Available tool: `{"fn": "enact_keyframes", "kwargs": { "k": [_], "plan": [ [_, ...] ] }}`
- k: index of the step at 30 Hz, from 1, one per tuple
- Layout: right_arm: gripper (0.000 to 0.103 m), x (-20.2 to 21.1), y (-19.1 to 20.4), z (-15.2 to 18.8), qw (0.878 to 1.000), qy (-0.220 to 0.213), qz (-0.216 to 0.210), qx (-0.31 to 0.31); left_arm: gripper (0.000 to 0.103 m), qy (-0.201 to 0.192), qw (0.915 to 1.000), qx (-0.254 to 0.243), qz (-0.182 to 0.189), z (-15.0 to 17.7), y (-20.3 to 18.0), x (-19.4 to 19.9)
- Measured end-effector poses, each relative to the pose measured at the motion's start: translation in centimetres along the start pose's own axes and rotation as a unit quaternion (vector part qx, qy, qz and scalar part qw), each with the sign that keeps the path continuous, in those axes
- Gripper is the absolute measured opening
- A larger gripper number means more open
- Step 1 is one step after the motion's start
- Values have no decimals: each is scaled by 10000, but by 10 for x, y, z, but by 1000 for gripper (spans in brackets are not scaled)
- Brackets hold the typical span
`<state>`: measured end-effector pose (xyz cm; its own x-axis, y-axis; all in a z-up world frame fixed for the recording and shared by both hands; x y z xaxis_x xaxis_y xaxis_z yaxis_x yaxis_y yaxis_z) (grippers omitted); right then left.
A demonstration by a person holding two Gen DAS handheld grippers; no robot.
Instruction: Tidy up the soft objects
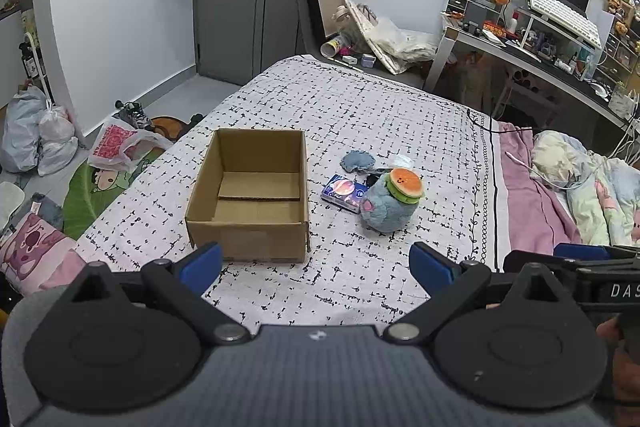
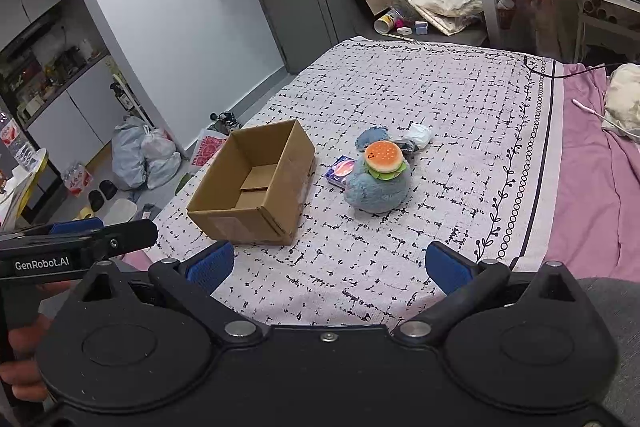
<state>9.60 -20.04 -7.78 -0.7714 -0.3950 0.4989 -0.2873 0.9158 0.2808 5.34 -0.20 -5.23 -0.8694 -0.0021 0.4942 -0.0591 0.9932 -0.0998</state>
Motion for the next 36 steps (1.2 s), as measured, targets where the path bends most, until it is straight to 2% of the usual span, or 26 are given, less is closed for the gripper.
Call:
{"fn": "enact_keyframes", "kwargs": {
  "k": [36],
  "plan": [
    [103,7,-7,-2,10000,-51,26,-30,99,-11,10000,-8,-5,1,3,2]
  ]
}}
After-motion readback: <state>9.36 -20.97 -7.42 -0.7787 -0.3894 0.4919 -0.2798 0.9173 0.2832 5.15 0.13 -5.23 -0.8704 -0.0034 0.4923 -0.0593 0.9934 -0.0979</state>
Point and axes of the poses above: each gripper's, at about its wrist camera, not at the fingertips, and x roughly against the way its jaws point, y to its left, z to its underside, the point moved 8 cm from there along -x, roughly the way its jaws point, and after that the axes turned 14 degrees about -y, right-handed, at the moved point
